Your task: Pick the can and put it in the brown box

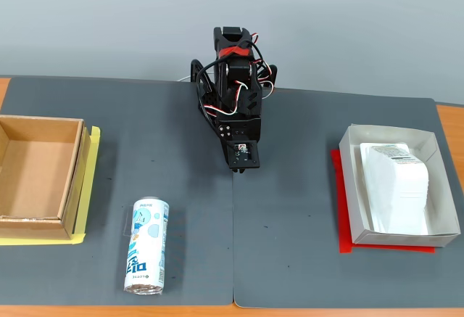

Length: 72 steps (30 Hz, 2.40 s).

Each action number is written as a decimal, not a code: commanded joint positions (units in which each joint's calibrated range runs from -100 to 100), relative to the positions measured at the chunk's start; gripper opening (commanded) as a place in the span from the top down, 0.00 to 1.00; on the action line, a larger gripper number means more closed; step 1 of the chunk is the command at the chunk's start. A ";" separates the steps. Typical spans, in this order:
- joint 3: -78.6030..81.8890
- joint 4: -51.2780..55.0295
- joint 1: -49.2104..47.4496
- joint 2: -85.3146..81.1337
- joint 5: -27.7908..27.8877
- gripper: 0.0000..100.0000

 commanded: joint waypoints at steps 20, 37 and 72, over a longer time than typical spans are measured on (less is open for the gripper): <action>-2.98 -0.50 0.26 -0.08 -0.11 0.98; -2.98 -0.50 -0.22 -0.08 0.15 0.97; -24.79 -0.67 -2.42 14.74 11.62 0.99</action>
